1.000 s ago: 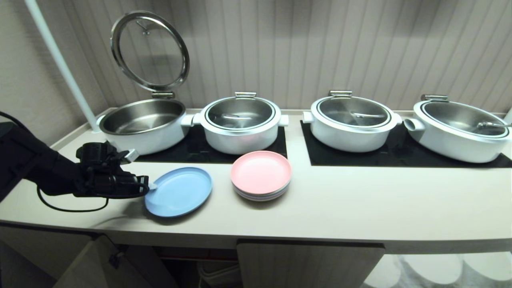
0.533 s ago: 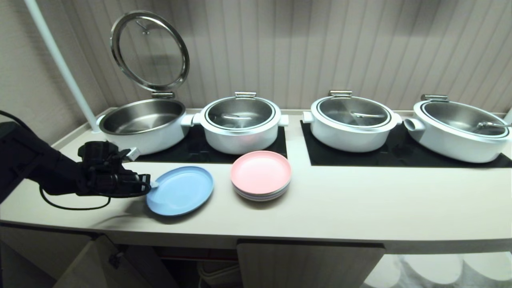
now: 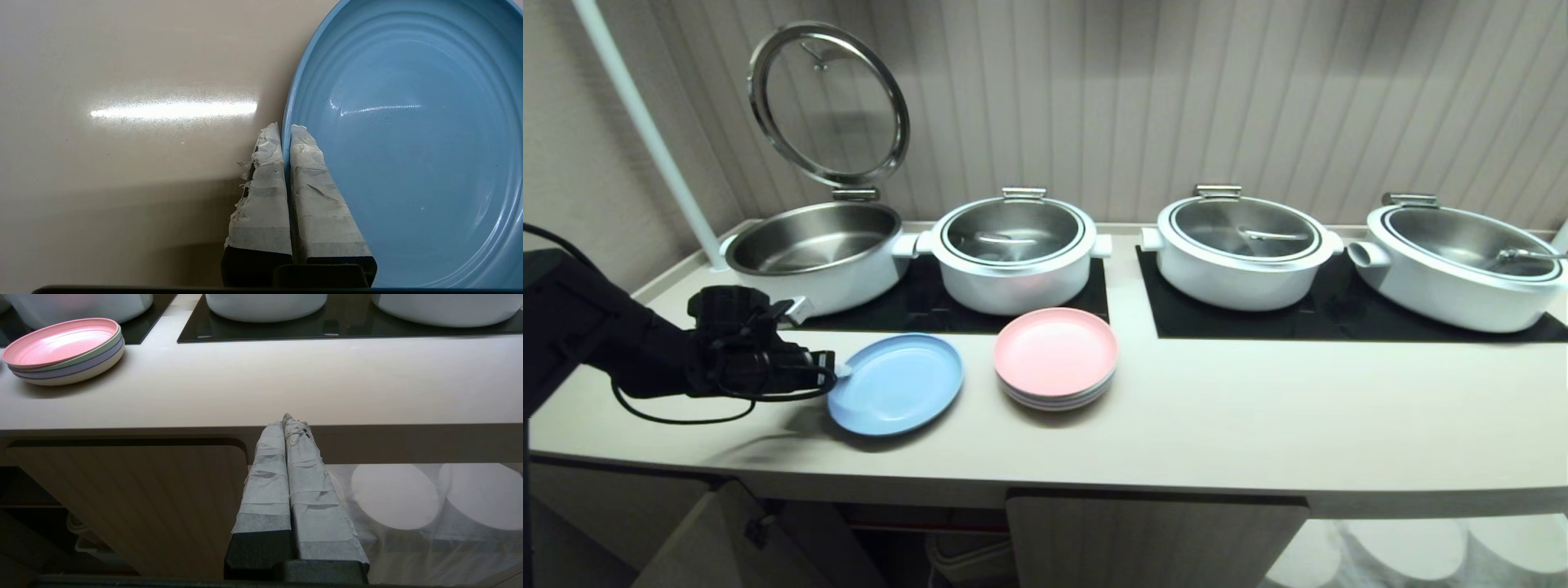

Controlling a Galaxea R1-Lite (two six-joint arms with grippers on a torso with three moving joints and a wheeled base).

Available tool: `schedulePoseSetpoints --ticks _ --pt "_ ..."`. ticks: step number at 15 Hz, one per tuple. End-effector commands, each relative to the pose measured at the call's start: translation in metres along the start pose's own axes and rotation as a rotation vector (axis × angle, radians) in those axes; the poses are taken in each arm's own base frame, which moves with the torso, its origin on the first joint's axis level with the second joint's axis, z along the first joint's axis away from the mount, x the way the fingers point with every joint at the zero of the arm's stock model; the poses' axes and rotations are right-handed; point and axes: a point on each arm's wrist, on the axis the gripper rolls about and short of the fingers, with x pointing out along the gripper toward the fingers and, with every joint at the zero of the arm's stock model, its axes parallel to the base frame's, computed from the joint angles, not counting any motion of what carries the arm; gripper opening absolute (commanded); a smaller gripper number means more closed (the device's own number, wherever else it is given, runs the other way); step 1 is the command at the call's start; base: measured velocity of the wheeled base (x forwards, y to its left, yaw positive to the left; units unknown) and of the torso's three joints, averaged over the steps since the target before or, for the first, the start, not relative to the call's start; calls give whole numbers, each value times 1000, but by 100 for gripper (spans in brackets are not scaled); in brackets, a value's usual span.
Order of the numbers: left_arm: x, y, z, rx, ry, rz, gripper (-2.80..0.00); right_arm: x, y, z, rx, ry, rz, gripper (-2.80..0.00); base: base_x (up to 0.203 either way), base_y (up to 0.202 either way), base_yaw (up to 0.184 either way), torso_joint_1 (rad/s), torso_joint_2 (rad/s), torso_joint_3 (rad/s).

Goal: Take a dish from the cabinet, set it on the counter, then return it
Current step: Place it on the table

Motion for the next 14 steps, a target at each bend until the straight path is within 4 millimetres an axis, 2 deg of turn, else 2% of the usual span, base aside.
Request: schedulePoseSetpoints --ticks 1,5,6,14 --pt "1 0 -2 0 5 -6 -280 0 0 0 0 0 1 -280 0 0 0 0 0 0" --pt "5 2 -5 -2 16 -4 -280 0 0 0 0 0 0 -280 0 0 0 0 0 0" --pt "5 2 -5 -1 15 -3 0 0 0 0 0 0 0 -280 0 0 0 0 0 0" --pt "2 1 -1 -1 2 0 0 0 0 0 0 1 0 -280 0 0 0 0 0 0"
